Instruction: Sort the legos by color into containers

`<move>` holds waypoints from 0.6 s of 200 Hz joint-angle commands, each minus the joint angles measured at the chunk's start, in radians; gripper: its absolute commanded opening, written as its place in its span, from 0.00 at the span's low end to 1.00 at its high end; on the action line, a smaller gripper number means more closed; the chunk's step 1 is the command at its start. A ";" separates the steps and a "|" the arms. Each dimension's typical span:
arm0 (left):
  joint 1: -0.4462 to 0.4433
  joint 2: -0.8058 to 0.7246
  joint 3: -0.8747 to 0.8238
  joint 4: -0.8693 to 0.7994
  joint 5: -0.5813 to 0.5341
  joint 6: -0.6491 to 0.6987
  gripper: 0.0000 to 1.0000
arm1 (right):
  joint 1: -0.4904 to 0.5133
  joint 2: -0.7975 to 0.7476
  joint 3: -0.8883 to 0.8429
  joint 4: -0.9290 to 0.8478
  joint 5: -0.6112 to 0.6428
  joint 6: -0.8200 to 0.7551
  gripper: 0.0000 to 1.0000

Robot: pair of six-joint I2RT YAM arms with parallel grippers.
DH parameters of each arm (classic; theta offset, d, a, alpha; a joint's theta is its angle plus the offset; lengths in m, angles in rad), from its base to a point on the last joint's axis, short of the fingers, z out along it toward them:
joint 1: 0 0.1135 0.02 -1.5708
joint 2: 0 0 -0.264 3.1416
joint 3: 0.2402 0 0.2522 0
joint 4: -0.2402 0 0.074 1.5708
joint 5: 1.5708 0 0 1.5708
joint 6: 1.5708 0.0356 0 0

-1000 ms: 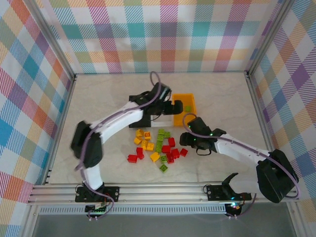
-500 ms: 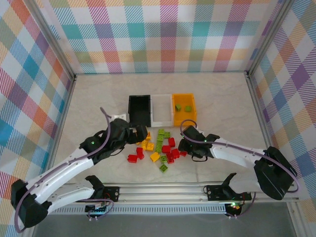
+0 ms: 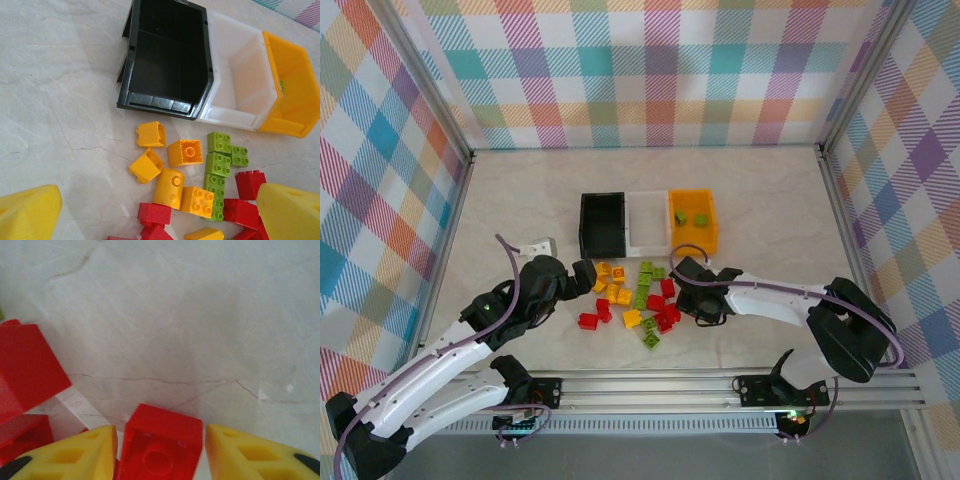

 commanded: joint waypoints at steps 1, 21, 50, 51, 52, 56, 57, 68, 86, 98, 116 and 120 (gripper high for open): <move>-0.006 -0.009 -0.014 -0.030 -0.035 0.004 1.00 | 0.006 -0.002 -0.019 -0.055 0.012 0.035 0.42; -0.007 0.001 -0.008 -0.037 -0.035 0.009 1.00 | 0.006 -0.029 -0.029 -0.061 0.037 0.025 0.34; -0.006 0.021 0.004 -0.069 -0.061 0.006 1.00 | 0.006 -0.099 0.032 -0.094 0.091 -0.093 0.28; -0.006 0.021 0.004 -0.069 -0.062 0.004 1.00 | 0.006 -0.102 0.035 -0.095 0.092 -0.099 0.28; -0.006 0.022 0.003 -0.070 -0.062 0.003 1.00 | 0.006 -0.104 0.038 -0.096 0.094 -0.104 0.27; -0.005 0.023 0.000 -0.069 -0.065 0.003 1.00 | 0.006 -0.113 0.048 -0.099 0.101 -0.123 0.27; -0.006 0.023 -0.001 -0.069 -0.066 0.003 1.00 | 0.006 -0.117 0.050 -0.101 0.102 -0.127 0.27; -0.006 0.026 -0.006 -0.067 -0.072 -0.010 1.00 | 0.005 -0.138 0.075 -0.103 0.109 -0.167 0.26; -0.006 0.025 -0.002 -0.067 -0.043 -0.014 1.00 | -0.011 -0.153 0.134 -0.051 0.069 -0.301 0.26; -0.006 0.021 -0.011 -0.056 -0.026 -0.006 1.00 | -0.030 -0.120 0.216 -0.032 0.038 -0.404 0.27; -0.005 0.018 -0.030 -0.049 -0.008 -0.007 1.00 | -0.061 -0.002 0.374 -0.028 -0.018 -0.508 0.27; -0.006 0.018 -0.032 -0.051 -0.004 -0.008 1.00 | -0.065 0.029 0.408 -0.031 -0.019 -0.523 0.27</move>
